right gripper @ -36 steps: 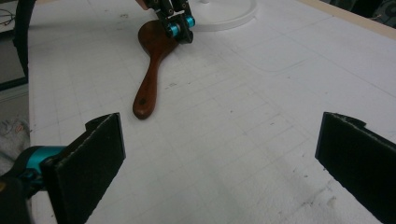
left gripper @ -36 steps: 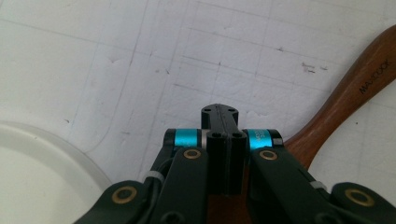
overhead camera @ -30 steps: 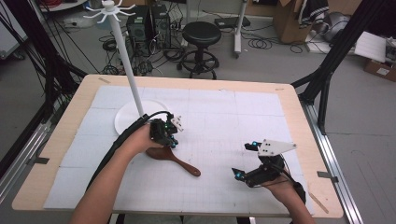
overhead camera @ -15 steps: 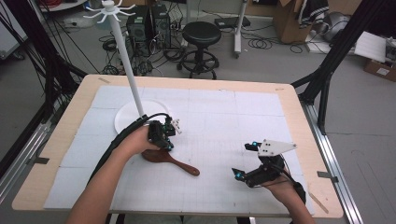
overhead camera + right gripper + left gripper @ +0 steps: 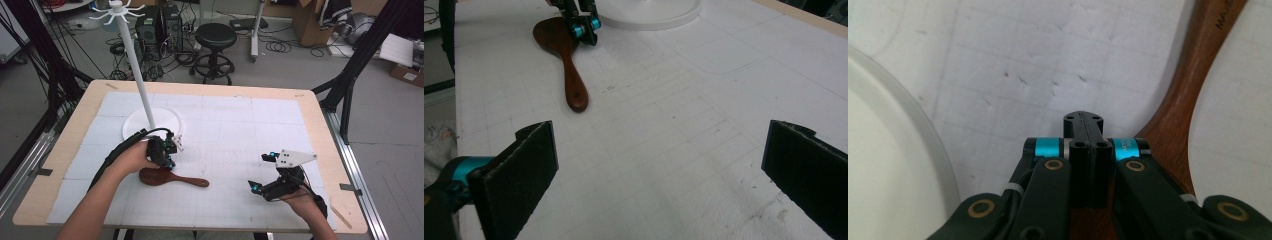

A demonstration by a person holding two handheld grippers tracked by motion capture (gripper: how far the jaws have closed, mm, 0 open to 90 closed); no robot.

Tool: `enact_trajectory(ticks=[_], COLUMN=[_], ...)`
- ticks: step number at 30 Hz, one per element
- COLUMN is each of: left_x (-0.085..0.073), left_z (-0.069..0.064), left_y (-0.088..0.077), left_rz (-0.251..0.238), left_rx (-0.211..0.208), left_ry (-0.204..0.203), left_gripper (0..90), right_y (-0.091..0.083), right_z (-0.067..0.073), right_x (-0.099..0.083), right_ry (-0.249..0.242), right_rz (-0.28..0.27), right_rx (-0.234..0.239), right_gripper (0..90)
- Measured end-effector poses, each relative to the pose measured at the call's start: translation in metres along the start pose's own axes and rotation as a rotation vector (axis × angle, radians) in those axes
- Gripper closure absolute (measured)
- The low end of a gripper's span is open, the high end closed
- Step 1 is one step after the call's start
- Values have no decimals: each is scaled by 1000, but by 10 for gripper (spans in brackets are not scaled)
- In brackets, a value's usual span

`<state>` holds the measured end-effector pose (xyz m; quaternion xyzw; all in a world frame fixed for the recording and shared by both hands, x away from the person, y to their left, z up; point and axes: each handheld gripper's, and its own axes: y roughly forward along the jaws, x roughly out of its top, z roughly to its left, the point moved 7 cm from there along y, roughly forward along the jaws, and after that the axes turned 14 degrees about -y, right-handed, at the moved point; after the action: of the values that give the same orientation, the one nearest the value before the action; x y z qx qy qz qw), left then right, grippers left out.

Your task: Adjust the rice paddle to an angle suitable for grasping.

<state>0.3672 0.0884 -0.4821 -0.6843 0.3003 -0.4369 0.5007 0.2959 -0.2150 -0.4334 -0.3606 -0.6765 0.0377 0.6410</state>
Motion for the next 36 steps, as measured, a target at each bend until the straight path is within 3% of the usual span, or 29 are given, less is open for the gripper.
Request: enact_trajectory(ticks=[3,12,15,20,23,24,27,36], left_x=[-11,-25,-20,-8,0,0,5,14], left_z=[-6,-12,-14,-31,-50,-50,-65,-80], left_y=[-3,-7,-13,-21,-18,-18,-12,2], left_rz=[-7,-14,-55,-109,-98,-98,-82,-60], left_rx=[-5,-13,-1,-40,-71,-71,-117,-158], left_ry=[1,1,14,61,126,126,180,209], left_gripper=[899,899,899,900,899,899,899,899], right_y=[0,2,2,2,2,2,2,2], right_z=[0,1,1,1,1,1,1,1], right_x=[0,0,0,0,0,0,0,0], right_ry=[1,1,2,5,-2,-2,-1,-3], right_rz=[1,3,4,5,6,6,2,5], right_rx=[0,4,5,4,3,3,4,6], right_gripper=[5,5,5,5,5,5,6,5])
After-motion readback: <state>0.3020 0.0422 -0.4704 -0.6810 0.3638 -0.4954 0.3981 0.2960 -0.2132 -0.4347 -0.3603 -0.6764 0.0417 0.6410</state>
